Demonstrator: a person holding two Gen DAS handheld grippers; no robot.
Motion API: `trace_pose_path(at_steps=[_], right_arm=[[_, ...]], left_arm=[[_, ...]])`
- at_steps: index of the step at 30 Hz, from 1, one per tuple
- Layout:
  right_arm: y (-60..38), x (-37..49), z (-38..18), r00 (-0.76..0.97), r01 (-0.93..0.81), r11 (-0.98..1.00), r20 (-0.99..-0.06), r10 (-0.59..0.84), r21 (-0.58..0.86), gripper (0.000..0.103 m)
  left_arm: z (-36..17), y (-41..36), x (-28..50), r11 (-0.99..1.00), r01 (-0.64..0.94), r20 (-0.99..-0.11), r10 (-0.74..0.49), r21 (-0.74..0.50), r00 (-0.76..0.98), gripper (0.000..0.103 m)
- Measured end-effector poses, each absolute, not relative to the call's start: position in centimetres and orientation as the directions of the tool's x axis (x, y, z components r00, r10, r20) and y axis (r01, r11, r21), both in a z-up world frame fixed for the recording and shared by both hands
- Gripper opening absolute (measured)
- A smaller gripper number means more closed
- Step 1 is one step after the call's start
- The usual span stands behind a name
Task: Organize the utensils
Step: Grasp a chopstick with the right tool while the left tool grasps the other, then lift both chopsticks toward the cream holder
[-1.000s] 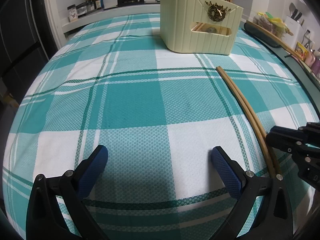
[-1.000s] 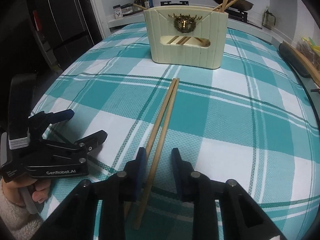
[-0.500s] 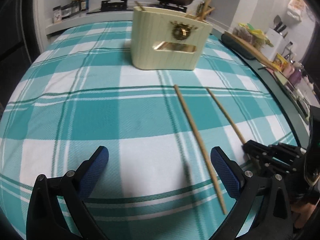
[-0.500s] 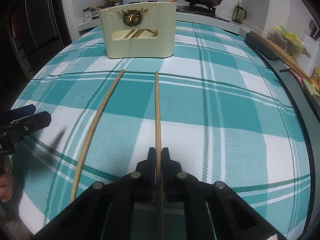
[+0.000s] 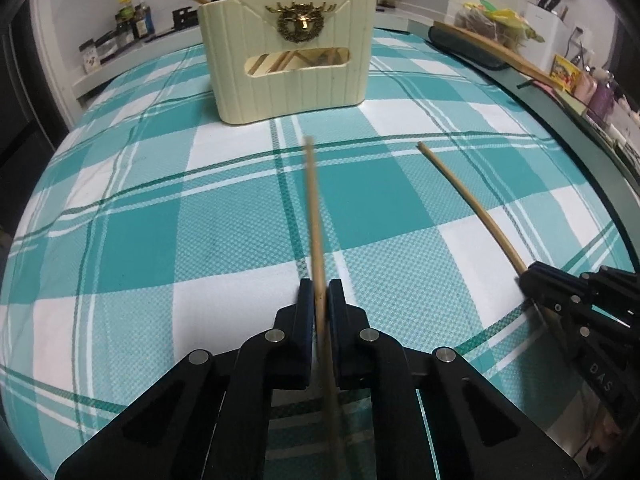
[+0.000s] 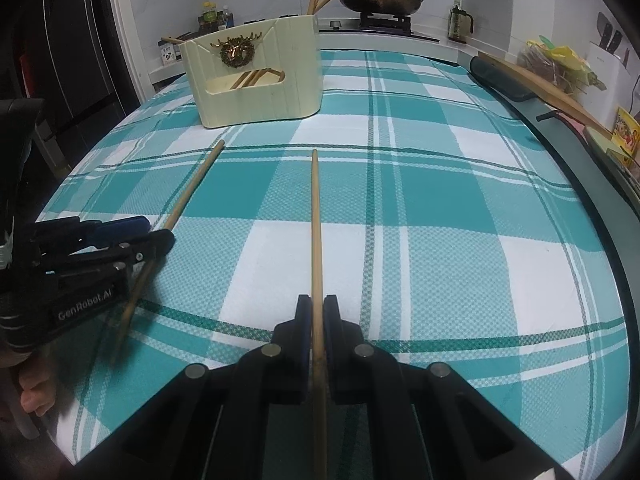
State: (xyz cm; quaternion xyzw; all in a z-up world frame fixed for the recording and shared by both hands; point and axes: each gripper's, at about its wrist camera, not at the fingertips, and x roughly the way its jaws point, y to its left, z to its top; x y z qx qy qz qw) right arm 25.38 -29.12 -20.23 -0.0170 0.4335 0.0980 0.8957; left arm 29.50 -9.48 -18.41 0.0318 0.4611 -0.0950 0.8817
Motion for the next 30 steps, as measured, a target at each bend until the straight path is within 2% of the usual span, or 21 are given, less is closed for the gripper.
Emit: trace_pose_path(at_steps=[7, 11, 12, 13, 14, 15, 16, 17, 18, 20, 27, 29, 30], right_arm=[[-30.0, 24.8, -20.2, 0.596, -0.194, 0.981, -0.791, 0.14, 0.028, 0.006], [-30.7, 24.2, -20.0, 0.574, -0.203, 0.979, -0.809, 0.13, 0.013, 0.006], [-30.7, 24.3, -19.9, 0.561, -0.207, 0.978, -0.818, 0.13, 0.013, 0.006], [-30.8, 24.5, -19.8, 0.548, -0.213, 0.977, -0.826, 0.132, 0.015, 0.007], [-30.9, 24.9, -19.6, 0.526, -0.229, 0.973, -0.838, 0.144, 0.024, 0.009], [-31.0, 25.2, -19.4, 0.506, -0.246, 0.968, -0.847, 0.163, 0.04, 0.013], [-31.1, 25.5, -19.2, 0.49, -0.26, 0.964, -0.852, 0.183, 0.057, 0.024], [-31.2, 26.0, -18.8, 0.468, -0.276, 0.958, -0.859, 0.205, 0.078, 0.035], [-31.2, 26.5, -18.7, 0.442, -0.29, 0.953, -0.87, 0.218, 0.091, 0.038], [-31.0, 27.5, -18.3, 0.403, -0.31, 0.946, -0.888, 0.222, 0.096, 0.039], [-29.8, 31.9, -18.9, 0.314, -0.336, 0.94, -0.933, 0.176, 0.064, 0.039], [-28.9, 33.2, -19.5, 0.302, -0.348, 0.936, -0.94, 0.16, 0.047, 0.039], [-28.4, 33.7, -19.5, 0.32, -0.356, 0.934, -0.935, 0.153, 0.031, 0.041]], left_arm=[[-18.5, -4.1, 26.3, 0.99, 0.126, -0.825, -0.123, -0.063, 0.552, 0.005], [-18.3, -1.9, 25.2, 0.981, 0.153, -0.849, -0.178, -0.117, 0.497, 0.008], [-18.2, -1.6, 25.4, 0.976, 0.168, -0.856, -0.203, -0.138, 0.476, 0.016], [-18.0, -1.1, 25.7, 0.968, 0.189, -0.862, -0.236, -0.167, 0.449, 0.036], [-17.8, -1.0, 26.0, 0.963, 0.199, -0.864, -0.252, -0.181, 0.436, 0.048], [-17.3, -0.6, 26.4, 0.959, 0.211, -0.862, -0.267, -0.192, 0.431, 0.067], [-16.9, -0.4, 26.8, 0.955, 0.223, -0.861, -0.275, -0.194, 0.428, 0.072], [-16.7, -0.4, 27.4, 0.951, 0.241, -0.864, -0.282, -0.194, 0.417, 0.072], [-16.5, -0.5, 28.0, 0.946, 0.26, -0.871, -0.287, -0.192, 0.399, 0.072], [-16.6, -1.0, 29.3, 0.941, 0.297, -0.885, -0.275, -0.166, 0.376, 0.072], [-18.5, -3.5, 32.8, 0.93, 0.367, -0.937, -0.12, 0.009, 0.327, 0.073], [-18.4, -3.6, 33.7, 0.932, 0.362, -0.943, -0.123, -0.004, 0.308, 0.07], [-18.4, -3.6, 34.1, 0.935, 0.354, -0.945, -0.124, -0.009, 0.303, 0.062]])
